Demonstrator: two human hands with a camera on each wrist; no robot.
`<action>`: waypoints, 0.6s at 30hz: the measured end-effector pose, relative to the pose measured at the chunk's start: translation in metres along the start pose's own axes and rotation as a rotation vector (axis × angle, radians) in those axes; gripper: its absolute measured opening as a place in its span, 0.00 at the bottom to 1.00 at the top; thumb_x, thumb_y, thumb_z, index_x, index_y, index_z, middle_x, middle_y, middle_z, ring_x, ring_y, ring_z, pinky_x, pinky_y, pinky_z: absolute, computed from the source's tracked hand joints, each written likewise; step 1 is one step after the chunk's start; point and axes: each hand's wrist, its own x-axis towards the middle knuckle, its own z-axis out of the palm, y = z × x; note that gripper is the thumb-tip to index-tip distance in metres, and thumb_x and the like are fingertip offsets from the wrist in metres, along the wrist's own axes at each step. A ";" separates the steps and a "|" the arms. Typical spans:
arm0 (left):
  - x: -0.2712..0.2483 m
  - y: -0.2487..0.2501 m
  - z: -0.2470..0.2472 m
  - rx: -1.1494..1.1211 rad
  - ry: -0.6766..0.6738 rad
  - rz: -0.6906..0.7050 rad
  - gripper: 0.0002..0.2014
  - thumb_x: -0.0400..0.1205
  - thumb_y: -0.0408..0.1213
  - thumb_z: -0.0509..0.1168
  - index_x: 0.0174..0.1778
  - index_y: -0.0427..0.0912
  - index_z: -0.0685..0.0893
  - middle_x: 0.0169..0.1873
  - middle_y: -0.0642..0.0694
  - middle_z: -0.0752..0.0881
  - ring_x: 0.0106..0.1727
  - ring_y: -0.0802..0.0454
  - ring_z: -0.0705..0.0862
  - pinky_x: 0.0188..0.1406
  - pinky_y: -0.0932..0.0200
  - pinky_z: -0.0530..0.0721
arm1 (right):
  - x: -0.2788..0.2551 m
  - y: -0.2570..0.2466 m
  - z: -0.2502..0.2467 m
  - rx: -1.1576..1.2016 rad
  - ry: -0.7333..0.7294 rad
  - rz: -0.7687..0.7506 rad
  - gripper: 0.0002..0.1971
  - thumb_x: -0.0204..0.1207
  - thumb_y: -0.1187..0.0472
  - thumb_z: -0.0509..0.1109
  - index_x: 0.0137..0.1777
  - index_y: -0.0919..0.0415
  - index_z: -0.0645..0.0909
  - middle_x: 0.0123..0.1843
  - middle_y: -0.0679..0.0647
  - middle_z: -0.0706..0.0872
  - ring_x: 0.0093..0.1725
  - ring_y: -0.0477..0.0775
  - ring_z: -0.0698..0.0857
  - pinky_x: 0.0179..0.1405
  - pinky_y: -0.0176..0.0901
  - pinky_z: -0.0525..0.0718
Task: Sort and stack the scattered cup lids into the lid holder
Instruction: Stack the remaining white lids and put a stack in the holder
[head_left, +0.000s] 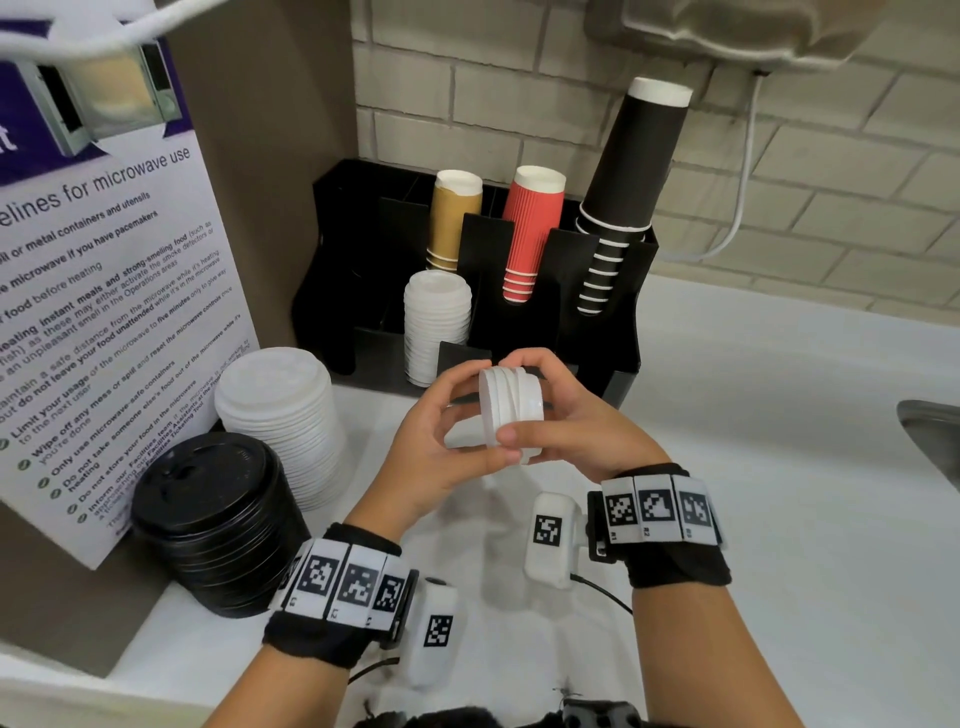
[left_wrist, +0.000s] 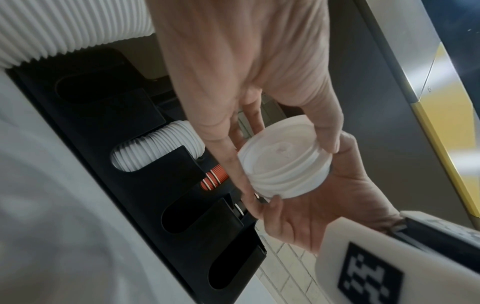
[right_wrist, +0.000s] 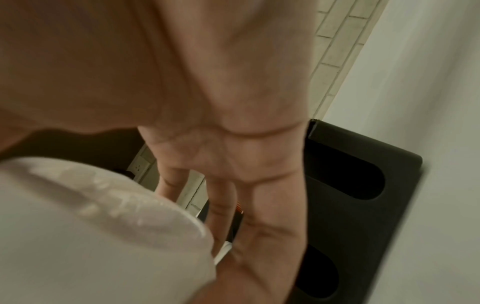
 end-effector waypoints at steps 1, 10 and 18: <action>0.000 0.000 0.000 -0.016 -0.001 0.006 0.39 0.62 0.40 0.82 0.70 0.55 0.77 0.63 0.57 0.83 0.66 0.52 0.83 0.49 0.58 0.87 | 0.000 0.000 0.001 0.007 0.000 -0.003 0.32 0.57 0.55 0.81 0.63 0.41 0.75 0.59 0.54 0.81 0.56 0.55 0.84 0.54 0.62 0.86; 0.000 0.003 -0.001 0.011 -0.001 0.015 0.40 0.60 0.44 0.82 0.68 0.56 0.75 0.62 0.60 0.82 0.65 0.52 0.83 0.50 0.53 0.89 | -0.002 -0.005 0.003 -0.032 0.032 -0.002 0.34 0.54 0.50 0.83 0.62 0.44 0.77 0.62 0.59 0.80 0.61 0.61 0.82 0.56 0.69 0.85; -0.001 0.008 -0.001 0.050 -0.021 0.003 0.39 0.61 0.45 0.81 0.69 0.55 0.76 0.61 0.62 0.82 0.63 0.52 0.83 0.55 0.44 0.89 | -0.002 -0.005 -0.001 0.014 0.036 -0.007 0.27 0.62 0.58 0.80 0.62 0.48 0.78 0.60 0.58 0.84 0.57 0.58 0.87 0.55 0.63 0.87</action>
